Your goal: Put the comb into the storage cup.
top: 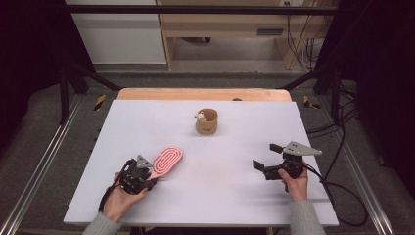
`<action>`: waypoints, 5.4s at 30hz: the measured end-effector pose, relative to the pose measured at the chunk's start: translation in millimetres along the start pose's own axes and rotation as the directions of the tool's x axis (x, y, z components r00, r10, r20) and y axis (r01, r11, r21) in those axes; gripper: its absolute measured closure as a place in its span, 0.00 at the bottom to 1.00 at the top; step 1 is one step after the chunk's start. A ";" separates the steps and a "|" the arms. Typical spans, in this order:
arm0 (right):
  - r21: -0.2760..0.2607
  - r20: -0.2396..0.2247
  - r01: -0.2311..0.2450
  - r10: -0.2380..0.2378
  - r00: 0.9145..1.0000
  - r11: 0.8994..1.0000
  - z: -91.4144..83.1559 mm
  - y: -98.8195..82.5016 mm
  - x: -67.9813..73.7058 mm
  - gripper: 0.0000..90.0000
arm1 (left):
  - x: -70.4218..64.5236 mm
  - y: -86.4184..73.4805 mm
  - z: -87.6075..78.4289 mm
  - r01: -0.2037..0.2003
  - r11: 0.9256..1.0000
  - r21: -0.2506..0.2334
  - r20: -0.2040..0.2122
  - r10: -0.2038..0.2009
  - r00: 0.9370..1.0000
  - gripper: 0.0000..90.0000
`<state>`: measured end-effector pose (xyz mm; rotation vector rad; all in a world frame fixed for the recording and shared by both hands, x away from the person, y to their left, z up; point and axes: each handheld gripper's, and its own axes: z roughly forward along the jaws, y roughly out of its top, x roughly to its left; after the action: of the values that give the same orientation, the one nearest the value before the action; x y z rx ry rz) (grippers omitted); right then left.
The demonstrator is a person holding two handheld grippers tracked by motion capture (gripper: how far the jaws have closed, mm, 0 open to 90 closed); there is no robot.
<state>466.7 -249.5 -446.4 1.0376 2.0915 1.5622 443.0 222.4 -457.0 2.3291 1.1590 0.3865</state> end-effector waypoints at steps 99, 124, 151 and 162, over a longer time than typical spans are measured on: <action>-0.025 -0.022 0.000 -0.001 1.000 1.000 12.3 17.5 24.5 0.00 | -25.5 32.0 -36.4 -0.027 0.948 -0.318 -0.030 0.018 0.999 0.77; -0.021 -0.050 -0.017 0.016 0.999 1.000 28.6 25.5 44.2 0.00 | -43.9 49.9 -25.0 -0.043 0.939 -0.341 -0.020 0.038 0.999 0.77; -0.018 -0.068 -0.043 0.041 0.997 0.999 46.3 30.8 63.4 0.00 | -57.5 51.5 -22.5 -0.061 0.931 -0.359 -0.026 0.055 0.998 0.77; -0.040 -0.075 -0.050 0.047 0.996 0.998 48.3 40.1 69.2 0.00 | -63.1 57.5 -19.1 -0.048 0.930 -0.364 -0.015 0.046 0.999 0.77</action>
<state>464.9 -161.6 -415.1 1.0381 2.0872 1.6847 434.5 148.5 -411.0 2.0330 0.9419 0.5740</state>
